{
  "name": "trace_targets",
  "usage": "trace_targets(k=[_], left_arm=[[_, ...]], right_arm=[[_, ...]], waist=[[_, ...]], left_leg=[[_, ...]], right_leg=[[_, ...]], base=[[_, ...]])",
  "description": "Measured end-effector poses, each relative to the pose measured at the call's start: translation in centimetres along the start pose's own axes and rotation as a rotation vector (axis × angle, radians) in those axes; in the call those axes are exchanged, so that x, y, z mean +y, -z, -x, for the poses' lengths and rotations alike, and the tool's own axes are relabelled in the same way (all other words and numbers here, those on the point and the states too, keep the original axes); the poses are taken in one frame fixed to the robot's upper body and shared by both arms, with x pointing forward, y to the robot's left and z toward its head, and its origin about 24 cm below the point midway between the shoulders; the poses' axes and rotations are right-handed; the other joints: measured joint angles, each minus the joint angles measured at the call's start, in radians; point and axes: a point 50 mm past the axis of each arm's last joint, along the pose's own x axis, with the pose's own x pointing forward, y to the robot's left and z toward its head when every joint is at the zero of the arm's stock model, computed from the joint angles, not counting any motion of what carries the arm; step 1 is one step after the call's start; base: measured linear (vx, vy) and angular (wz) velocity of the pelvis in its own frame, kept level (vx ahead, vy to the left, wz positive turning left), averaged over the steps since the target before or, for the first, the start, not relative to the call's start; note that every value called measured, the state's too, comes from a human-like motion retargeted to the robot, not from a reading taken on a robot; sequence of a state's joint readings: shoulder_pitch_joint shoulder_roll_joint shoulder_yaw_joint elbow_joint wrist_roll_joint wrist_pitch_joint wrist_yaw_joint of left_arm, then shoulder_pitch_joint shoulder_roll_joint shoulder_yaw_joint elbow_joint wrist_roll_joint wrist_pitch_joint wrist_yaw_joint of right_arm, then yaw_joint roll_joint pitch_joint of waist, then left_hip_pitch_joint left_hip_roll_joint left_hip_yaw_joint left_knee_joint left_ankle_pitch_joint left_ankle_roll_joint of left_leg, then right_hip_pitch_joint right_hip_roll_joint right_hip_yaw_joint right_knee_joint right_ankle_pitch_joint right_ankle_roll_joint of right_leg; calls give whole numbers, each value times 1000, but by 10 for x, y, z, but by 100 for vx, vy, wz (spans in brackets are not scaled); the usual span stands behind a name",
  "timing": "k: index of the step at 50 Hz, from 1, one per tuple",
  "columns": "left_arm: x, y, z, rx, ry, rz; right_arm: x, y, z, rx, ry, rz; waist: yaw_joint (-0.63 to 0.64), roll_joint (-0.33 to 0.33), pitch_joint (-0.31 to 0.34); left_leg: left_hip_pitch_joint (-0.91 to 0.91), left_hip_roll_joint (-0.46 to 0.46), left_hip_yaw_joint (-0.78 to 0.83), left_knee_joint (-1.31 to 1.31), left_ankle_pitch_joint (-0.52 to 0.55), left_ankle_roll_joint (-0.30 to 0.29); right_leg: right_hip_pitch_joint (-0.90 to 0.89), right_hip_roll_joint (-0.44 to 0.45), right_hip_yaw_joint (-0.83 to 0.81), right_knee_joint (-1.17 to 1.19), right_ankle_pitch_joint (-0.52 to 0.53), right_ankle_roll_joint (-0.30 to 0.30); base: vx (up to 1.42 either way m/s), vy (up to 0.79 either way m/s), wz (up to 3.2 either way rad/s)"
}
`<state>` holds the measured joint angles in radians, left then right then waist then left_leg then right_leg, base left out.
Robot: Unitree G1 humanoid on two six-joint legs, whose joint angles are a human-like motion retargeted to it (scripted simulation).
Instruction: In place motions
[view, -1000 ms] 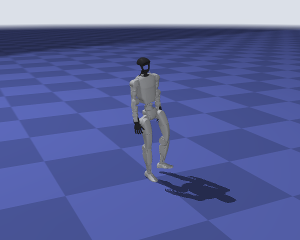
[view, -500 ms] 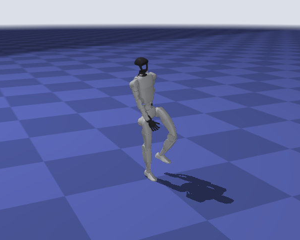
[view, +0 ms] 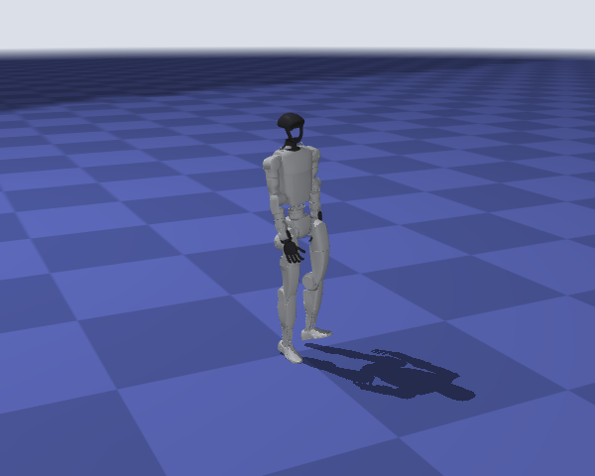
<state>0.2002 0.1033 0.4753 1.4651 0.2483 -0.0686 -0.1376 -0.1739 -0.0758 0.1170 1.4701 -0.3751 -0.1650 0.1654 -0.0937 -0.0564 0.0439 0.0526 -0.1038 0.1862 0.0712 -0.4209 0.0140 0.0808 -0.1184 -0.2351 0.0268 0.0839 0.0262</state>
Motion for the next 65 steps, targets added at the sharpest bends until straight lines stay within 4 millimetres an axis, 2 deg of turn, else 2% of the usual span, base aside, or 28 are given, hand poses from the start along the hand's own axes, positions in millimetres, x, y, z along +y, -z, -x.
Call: trace_targets(k=[5, 10, 15, 21, 25, 28, 35, 40, 42, 45, 48, 52, 55, 57, 58, 60, 62, 63, 65], left_arm=[[2, 13, 2, 57, 1, 38], [6, 18, 3, 94, -8, -12], [6, 14, 2, 88, -11, -61], [2, 0, 0, 83, -7, -98], [-5, -25, -2, 52, 8, -158], [-19, -56, -4, -51, 43, -186], [-48, -145, 9, -341, 104, -124], [-59, -201, 28, -545, 113, -83], [-60, -217, 36, -604, 103, -94], [-61, -230, 43, -649, 85, -112], [-65, -232, 44, -657, 112, -92], [-68, -222, 39, -634, 156, -42], [-67, -204, 31, -584, 160, -20], [-65, -184, 22, -520, 156, -26], [-63, -174, 19, -491, 153, -31], [-59, -157, 13, -430, 143, -40], [-52, -139, 7, -361, 123, -40], [-50, -128, 5, -323, 113, -39], [-45, -105, 0, -243, 98, -50]], right_arm=[[3, -15, -2, -58, -28, 8], [4, -15, -2, -74, -36, -31], [4, 5, 1, -28, -28, -75], [2, 48, 12, 66, 15, -95], [0, 89, 26, 191, 70, -132], [-2, 115, 38, 274, 104, -184], [-3, 162, 65, 437, 160, -277], [5, 185, 80, 523, 177, -313], [8, 190, 84, 546, 176, -326], [10, 192, 86, 561, 167, -337], [10, 187, 81, 539, 165, -337], [9, 176, 72, 493, 152, -319], [8, 162, 63, 446, 129, -298], [7, 151, 55, 401, 114, -275], [7, 145, 52, 378, 107, -264], [4, 130, 44, 326, 95, -232], [2, 117, 37, 280, 75, -184], [1, 112, 35, 266, 66, -158], [0, 104, 32, 247, 45, -112]], waist=[[-15, -3, -3], [-9, -14, -2], [12, -22, -2], [4, -18, 9], [-7, 1, 26], [-38, 25, 51], [-197, 50, 108], [-258, 43, 115], [-263, 37, 114], [-255, 28, 112], [-239, 24, 109], [-209, 23, 91], [-163, 13, 66], [-142, 1, 43], [-138, -9, 38], [-137, -19, 35], [-120, -36, 41], [-104, -40, 36], [-46, -36, 24]], left_leg=[[6, -13, 5, 0, -14, 21], [20, -33, 15, -8, -21, 41], [31, -53, 15, -18, -26, 59], [32, -53, 15, -24, -26, 74], [24, -22, 27, -25, -19, 78], [21, 20, 44, -27, -9, 71], [20, 79, 38, -37, 27, 79], [1, 105, 65, -22, 37, 80], [-2, 105, 76, -17, 36, 83], [3, 97, 83, -14, 30, 89], [14, 94, 95, -20, 25, 86], [31, 86, 132, -36, 20, 77], [42, 60, 163, -51, 14, 73], [43, 26, 164, -52, 6, 76], [47, 8, 158, -51, 2, 77], [54, -16, 144, -47, -6, 77], [79, -40, 143, -48, -15, 74], [88, -49, 148, -49, -19, 71], [94, -53, 173, -50, -25, 66]], right_leg=[[-6, -6, 19, 9, 5, 11], [-7, -19, 31, 21, 9, 25], [-12, -29, 50, 36, 13, 37], [-45, -42, 51, 117, 19, 45], [-127, -47, 25, 275, 145, 41], [-244, -45, 28, 476, 282, 15], [-540, -134, -39, 1028, 153, -108], [-694, -144, -17, 1235, 133, -103], [-717, -148, -20, 1264, 132, -104], [-696, -149, -32, 1245, 133, -100], [-618, -108, -28, 1135, 153, -63], [-479, -19, -6, 913, 190, -16], [-346, 92, 113, 665, 240, 77], [-232, 98, 151, 458, 267, 107], [-179, 82, 138, 364, 285, 109], [-77, 59, 100, 217, 110, 96], [-5, 34, 3, 117, 3, 51], [8, 37, 30, 67, 11, 36], [26, 53, 102, 1, 53, 45]], base=[[11, 14, -25], [8, 16, -18], [9, 15, -19], [3, 15, 0], [-6, 14, -6], [-10, 11, 2], [-10, 8, 53], [-2, -1, 30], [0, 0, 0], [1, -2, -15], [1, -3, -31], [3, -4, -40], [11, -10, -57], [13, -8, -24], [7, -9, 3], [3, -11, 10], [8, -6, -27], [13, -7, -64], [12, -14, -93]])
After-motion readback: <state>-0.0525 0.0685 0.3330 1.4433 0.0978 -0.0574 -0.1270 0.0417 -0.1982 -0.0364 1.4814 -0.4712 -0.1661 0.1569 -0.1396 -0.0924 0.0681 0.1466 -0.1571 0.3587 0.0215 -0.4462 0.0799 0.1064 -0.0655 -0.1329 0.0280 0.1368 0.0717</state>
